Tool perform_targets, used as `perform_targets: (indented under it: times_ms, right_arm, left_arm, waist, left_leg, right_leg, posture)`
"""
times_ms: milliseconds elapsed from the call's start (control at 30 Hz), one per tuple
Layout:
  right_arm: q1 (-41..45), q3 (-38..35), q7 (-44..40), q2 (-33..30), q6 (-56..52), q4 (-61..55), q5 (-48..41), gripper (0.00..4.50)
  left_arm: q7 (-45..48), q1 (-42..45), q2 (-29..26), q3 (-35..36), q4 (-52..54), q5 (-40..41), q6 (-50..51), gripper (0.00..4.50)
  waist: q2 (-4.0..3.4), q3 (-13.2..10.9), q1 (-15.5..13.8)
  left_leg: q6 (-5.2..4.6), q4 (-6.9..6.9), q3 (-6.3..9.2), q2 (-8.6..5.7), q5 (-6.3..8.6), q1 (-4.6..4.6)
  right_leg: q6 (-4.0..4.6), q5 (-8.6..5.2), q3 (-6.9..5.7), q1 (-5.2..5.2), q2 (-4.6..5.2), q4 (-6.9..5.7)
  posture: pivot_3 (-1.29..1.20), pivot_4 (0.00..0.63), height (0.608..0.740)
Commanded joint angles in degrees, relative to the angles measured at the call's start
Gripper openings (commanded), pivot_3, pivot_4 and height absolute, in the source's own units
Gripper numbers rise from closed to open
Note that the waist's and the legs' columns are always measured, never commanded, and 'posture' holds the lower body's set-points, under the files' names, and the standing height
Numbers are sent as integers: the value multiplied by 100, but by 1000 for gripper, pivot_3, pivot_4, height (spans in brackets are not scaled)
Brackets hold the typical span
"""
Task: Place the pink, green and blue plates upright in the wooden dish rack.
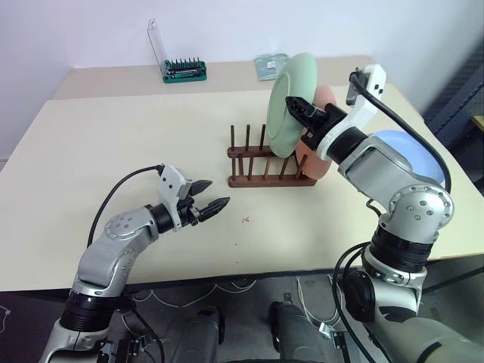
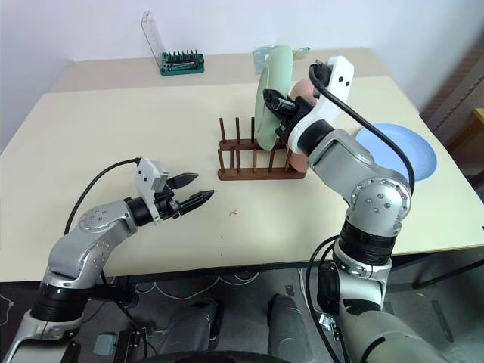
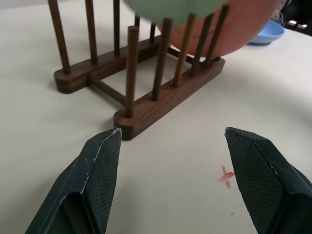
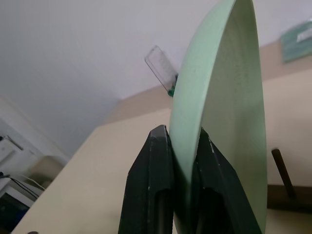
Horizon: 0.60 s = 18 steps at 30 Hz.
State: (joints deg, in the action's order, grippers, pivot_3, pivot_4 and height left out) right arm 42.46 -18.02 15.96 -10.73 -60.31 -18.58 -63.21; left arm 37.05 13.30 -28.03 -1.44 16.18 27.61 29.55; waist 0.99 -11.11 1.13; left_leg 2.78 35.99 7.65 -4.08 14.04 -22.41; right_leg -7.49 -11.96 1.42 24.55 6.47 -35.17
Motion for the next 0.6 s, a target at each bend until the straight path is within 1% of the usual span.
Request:
perform_targets:
  times_ms: [33,100,133,200,233,400,467,600]
  right_arm:
    - [189,75,54,-67,-53,65,-77,48]
    - [210,111,88,-90,-75,178,1,48]
    - [224,128,88,-114,-72,220,33,420]
    - [255,145,85,-144,-52,272,49,1164]
    - [270,161,70,-167,-45,275,70,1609]
    - [350,262,-70,-269,10,196,174,4095]
    - [419,431,-416,-483,73,26,325,4095]
    - [581,1102,-1880,-1612,551,-620,1092,4095]
  left_arm:
    - [-25,-6,40,44,233,3,-19,3465]
    - [-23,-9,59,35,234,-10,-26,3465]
    - [-25,-7,68,36,232,-12,-22,3559]
    - [-15,-8,81,41,224,-22,-24,3578]
    - [-10,-9,85,42,222,-26,-24,3578]
    - [1,-17,108,43,215,-37,-28,3578]
    - [12,-15,127,35,199,-51,-37,3578]
    - [36,1,159,26,158,-68,-55,3578]
  waist:
    - [0,0,-1]
    - [0,0,-1]
    - [0,0,-1]
    - [0,0,-1]
    - [0,0,0]
    - [0,0,-1]
    - [0,0,-2]
    - [-9,-5,-16]
  left_leg:
    - [0,0,0,0,0,0]
    - [0,0,0,0,0,0]
    - [0,0,0,0,0,0]
    - [0,0,0,0,0,0]
    - [0,0,0,0,0,0]
    - [0,0,0,0,0,0]
    - [0,0,0,0,0,-1]
    - [-2,3,-1,-2,1,-4]
  right_leg:
    - [0,0,0,0,0,0]
    - [0,0,0,0,0,0]
    - [0,0,0,0,0,0]
    - [0,0,0,0,0,0]
    - [0,0,0,0,0,0]
    - [0,0,0,0,0,0]
    - [0,0,-1,0,0,1]
    - [-2,-1,-1,0,0,5]
  posture:
    - [0,150,740]
    - [0,150,740]
    - [0,150,740]
    - [0,150,740]
    - [0,150,740]
    - [0,150,740]
    - [0,150,740]
    - [0,150,740]
